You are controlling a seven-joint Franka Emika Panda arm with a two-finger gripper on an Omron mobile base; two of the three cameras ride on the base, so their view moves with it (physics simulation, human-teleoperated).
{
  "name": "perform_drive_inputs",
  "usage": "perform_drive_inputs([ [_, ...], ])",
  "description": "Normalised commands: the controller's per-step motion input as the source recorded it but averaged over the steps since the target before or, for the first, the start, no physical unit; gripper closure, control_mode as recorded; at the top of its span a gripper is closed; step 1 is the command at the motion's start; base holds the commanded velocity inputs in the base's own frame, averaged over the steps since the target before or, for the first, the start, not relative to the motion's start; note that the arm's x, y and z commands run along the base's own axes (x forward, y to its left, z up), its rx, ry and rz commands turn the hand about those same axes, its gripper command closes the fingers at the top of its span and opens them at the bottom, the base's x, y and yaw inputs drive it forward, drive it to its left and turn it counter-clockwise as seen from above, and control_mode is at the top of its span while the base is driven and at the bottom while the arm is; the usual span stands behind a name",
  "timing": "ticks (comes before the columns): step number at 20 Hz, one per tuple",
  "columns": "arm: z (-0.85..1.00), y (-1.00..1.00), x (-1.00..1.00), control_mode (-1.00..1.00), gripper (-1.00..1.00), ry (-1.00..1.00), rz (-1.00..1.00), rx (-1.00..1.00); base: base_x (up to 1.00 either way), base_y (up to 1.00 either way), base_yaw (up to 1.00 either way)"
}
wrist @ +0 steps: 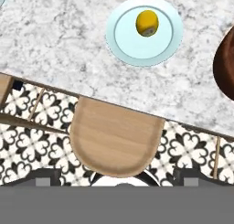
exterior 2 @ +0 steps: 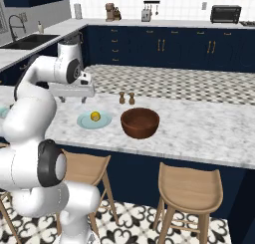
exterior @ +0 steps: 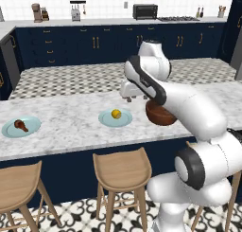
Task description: Pick the chicken drumstick and lemon from their plates and place them in the bowl. Then put the bowl in the fridge.
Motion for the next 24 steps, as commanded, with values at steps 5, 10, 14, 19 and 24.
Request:
perform_drive_inputs([
  [5, -0.47, 0.03, 0.34, -1.00, -1.00, -0.02, 0.10, -0.03, 0.00, 0.00, 0.00],
  [10, -0.89, 0.07, 0.94, -1.00, -1.00, -0.02, 0.05, -0.04, 0.00, 0.00, 0.00],
  [14, -0.56, 0.00, 0.90, -1.00, -1.00, 0.01, 0.00, 0.00, 0.00, 0.00, 0.00],
  [19, -0.45, 0.00, 0.80, -1.00, -1.00, 0.00, 0.00, 0.00, 0.00, 0.00, 0.00],
  [24, -0.67, 0.02, 0.41, -1.00, -1.00, 0.05, 0.00, 0.00, 0.00, 0.00, 0.00],
])
